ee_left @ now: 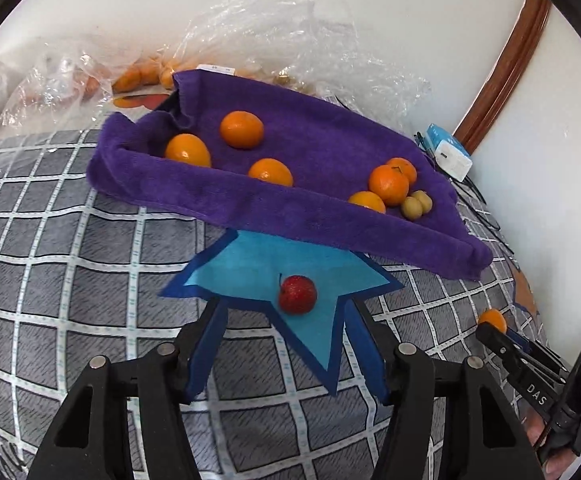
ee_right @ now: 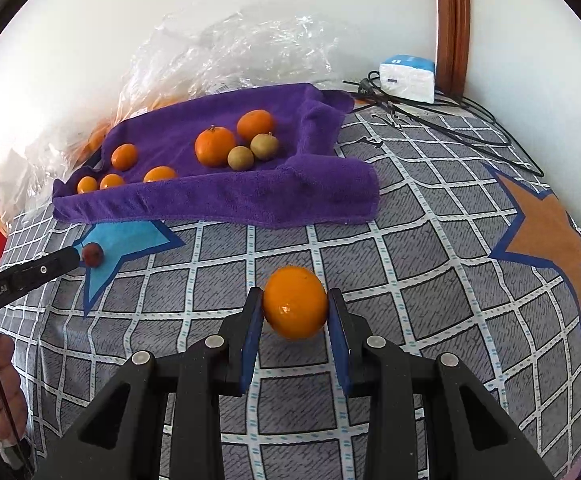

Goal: Organize fruits
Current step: 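Grasp the red strawberry on the blue star mat with the left tool while the right tool holds the orange, then carry the strawberry over the towel with the left tool while the right tool carries the orange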

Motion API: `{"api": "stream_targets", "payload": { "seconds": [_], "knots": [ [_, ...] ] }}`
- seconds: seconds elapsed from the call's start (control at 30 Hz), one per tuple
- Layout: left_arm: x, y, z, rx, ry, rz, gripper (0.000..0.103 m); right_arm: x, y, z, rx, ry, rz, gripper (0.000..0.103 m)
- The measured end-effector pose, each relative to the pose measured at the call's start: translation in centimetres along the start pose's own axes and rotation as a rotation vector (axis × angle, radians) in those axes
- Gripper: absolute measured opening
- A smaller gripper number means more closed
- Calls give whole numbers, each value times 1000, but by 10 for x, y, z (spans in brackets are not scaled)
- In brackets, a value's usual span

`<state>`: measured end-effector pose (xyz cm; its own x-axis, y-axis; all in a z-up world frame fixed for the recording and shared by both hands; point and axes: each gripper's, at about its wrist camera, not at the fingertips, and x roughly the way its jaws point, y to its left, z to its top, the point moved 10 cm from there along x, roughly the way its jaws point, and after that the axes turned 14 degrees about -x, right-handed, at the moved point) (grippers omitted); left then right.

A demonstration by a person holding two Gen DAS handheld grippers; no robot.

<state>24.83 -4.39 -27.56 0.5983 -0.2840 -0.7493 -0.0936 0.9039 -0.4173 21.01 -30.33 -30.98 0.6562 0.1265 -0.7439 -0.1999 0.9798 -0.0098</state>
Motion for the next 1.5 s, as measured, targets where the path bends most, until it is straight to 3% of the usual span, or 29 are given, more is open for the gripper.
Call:
{"api": "stream_targets", "payload": {
  "seconds": [0.07,0.23,0.37,0.53,0.77,1.07,1.5],
  "knots": [
    [8,-1,-1,1,10,21,48,3,-3,0,3,4,-2,32],
    [15,-8,0,20,-2,38,41,8,-9,0,22,16,3,32],
    [17,-9,-2,38,2,46,21,11,-7,1,25,17,15,32],
    [13,-6,1,16,8,40,21,13,-2,4,21,18,21,32],
    [-23,-1,13,31,-49,24,21,-3,6,18,3,-7,16,32],
    [-63,16,33,-18,-115,13,21,-24,12,44,-6,-42,0,32],
    [-78,22,54,-37,-147,21,21,-35,27,74,-30,-62,-7,32]
  ]
}}
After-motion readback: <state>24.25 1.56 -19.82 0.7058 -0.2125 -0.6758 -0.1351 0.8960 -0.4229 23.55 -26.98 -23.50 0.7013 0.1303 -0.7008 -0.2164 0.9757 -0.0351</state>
